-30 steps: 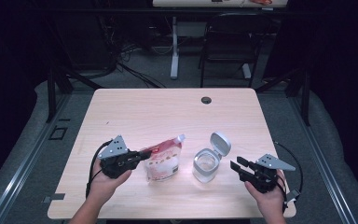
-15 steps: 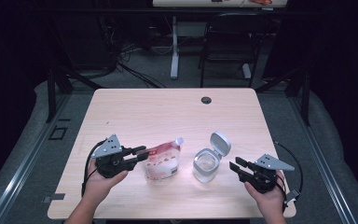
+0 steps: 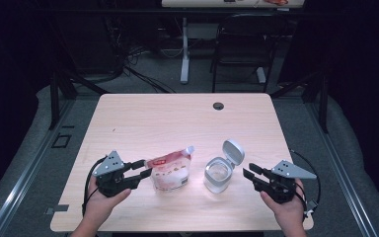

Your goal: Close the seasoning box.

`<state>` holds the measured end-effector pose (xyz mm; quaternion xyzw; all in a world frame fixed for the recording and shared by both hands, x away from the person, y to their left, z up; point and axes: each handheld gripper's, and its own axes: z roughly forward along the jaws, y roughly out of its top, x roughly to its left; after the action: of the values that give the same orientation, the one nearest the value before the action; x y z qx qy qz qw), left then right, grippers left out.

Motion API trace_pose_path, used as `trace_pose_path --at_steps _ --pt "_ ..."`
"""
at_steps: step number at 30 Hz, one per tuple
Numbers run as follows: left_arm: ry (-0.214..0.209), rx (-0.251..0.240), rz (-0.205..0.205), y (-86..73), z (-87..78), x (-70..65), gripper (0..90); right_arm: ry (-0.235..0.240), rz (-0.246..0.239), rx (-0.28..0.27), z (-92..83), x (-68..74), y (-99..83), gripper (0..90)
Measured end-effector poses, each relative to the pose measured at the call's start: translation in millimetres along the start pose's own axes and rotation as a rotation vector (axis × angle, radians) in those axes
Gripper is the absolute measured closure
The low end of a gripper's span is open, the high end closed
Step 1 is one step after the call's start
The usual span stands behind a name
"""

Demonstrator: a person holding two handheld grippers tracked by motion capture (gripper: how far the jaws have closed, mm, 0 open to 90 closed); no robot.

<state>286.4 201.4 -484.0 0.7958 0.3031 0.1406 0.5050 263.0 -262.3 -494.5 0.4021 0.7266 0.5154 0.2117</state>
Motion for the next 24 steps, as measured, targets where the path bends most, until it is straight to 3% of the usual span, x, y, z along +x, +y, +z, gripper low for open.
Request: trace_pose_path --at_steps 4,8,10,16,19,24 --pt "0.001 0.007 -0.017 -10.3 -1.8 2.9 59.7 0.032 -0.043 -0.012 -3.4 9.8 17.3 59.8" --pt "-0.005 0.014 -0.023 -15.8 -1.5 3.6 60.7 0.066 -0.039 -0.033 -1.8 13.8 26.9 58.6" --pt "-0.005 0.025 -0.021 -19.0 -0.9 4.8 60.9 0.109 -0.045 -0.033 3.3 15.9 35.3 57.8" --pt "-0.004 0.023 -0.035 -23.2 0.8 4.8 61.9 0.131 -0.085 -0.010 13.1 24.2 47.7 61.5" --pt "0.001 0.024 -0.026 -24.5 1.3 5.5 62.4 0.154 -0.084 -0.005 19.1 29.2 54.7 63.3" --pt "0.005 0.015 -0.011 -27.0 5.6 5.4 62.5 0.183 -0.125 0.008 32.8 36.9 65.7 61.2"
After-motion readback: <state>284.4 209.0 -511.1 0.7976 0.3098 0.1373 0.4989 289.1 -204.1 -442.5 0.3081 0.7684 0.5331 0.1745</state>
